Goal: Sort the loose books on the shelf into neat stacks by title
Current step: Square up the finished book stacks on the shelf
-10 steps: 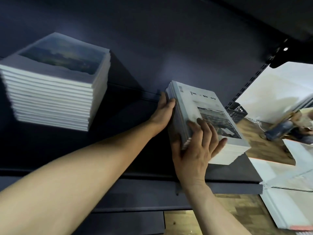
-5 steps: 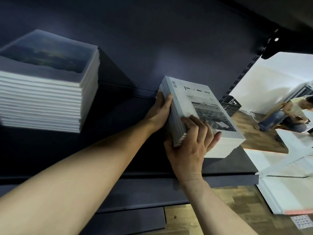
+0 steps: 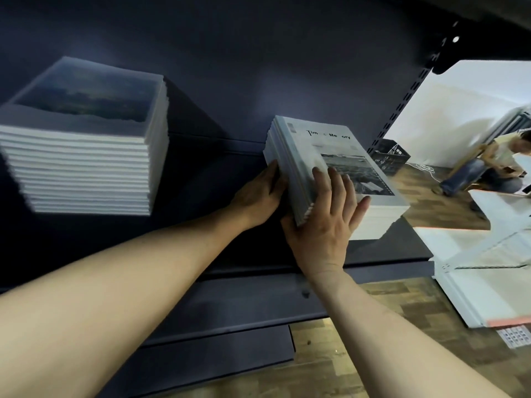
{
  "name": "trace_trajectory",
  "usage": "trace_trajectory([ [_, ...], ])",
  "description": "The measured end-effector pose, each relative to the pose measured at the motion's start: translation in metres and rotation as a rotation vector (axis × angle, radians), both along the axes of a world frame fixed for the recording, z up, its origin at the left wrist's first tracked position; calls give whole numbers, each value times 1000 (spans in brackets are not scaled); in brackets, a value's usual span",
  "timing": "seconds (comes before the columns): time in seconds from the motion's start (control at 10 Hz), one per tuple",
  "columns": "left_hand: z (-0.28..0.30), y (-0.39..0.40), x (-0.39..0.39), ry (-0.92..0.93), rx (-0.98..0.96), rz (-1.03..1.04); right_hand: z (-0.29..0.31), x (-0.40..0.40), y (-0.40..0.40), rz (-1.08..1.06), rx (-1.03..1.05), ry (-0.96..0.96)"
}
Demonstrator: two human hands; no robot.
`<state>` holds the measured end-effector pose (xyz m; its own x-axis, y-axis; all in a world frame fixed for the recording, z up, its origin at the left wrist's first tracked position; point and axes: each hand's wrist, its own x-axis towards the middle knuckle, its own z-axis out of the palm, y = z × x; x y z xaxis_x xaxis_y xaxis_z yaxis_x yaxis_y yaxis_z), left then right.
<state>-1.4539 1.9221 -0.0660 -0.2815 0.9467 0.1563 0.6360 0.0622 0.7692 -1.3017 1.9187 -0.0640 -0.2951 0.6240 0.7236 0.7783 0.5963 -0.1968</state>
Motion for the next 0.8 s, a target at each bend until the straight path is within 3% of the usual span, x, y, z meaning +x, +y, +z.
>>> trace_trajectory([
  [0.1, 4, -15, -1, 60, -27, -48, 4, 2, -6, -39, -56, -54],
  [0.4, 38, -74, -7, 671, -180, -45, 33, 17, -47, -43, -285, -108],
  [0.7, 87, -165, 5, 844, -462, -114, 79, 36, -127, -134, -434, -175],
  [0.8, 106, -206, 10, 938, -468, -119, 102, 44, -170, -62, -419, -133],
])
